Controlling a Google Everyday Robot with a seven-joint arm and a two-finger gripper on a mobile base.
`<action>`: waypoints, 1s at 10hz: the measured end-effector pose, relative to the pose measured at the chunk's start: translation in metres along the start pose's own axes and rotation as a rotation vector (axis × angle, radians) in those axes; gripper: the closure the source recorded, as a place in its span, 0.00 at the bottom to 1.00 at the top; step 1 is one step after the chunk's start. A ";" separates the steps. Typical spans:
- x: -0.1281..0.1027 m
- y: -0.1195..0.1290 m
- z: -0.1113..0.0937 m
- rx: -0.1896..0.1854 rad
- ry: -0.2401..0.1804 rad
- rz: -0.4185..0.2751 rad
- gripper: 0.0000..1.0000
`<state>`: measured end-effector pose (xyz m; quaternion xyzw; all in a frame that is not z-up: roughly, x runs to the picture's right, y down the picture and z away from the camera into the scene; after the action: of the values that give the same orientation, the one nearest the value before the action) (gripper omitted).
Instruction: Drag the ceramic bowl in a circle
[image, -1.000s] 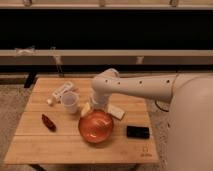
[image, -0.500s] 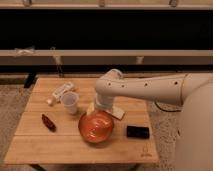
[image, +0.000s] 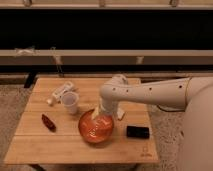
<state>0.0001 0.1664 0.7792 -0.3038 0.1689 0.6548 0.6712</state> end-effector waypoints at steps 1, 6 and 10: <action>0.002 -0.009 0.007 -0.001 0.014 0.033 0.20; 0.015 -0.032 0.031 0.043 0.085 0.136 0.20; 0.026 -0.047 0.041 0.008 0.118 0.202 0.36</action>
<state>0.0414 0.2143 0.8026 -0.3203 0.2405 0.6995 0.5919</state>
